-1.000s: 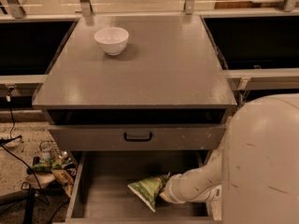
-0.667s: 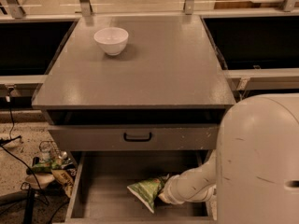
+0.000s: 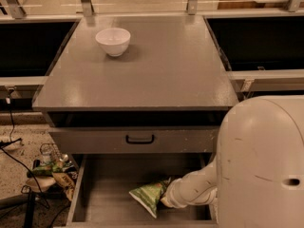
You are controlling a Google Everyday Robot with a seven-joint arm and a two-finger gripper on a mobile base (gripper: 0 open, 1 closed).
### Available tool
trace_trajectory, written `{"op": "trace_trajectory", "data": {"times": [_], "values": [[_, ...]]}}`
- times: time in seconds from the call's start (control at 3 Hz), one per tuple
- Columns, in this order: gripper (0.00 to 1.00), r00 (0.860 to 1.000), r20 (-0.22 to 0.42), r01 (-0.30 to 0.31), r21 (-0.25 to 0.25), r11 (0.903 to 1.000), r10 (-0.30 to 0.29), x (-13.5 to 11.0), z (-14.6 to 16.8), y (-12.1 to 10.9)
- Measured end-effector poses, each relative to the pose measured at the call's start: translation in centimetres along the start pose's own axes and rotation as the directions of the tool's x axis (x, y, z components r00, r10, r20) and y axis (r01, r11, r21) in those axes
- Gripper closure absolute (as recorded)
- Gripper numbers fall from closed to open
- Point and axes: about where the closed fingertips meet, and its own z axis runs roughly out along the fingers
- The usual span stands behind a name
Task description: Place green jalapeno chip bag into middle drawer
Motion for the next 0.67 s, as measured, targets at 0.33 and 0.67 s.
{"op": "trace_trajectory", "data": {"times": [0.33, 0.67], "values": [[0.58, 1.0, 0.0, 0.0, 0.0, 1.0, 0.0, 0.0, 0.0, 0.0], [0.34, 1.0, 0.0, 0.0, 0.0, 1.0, 0.0, 0.0, 0.0, 0.0]]}}
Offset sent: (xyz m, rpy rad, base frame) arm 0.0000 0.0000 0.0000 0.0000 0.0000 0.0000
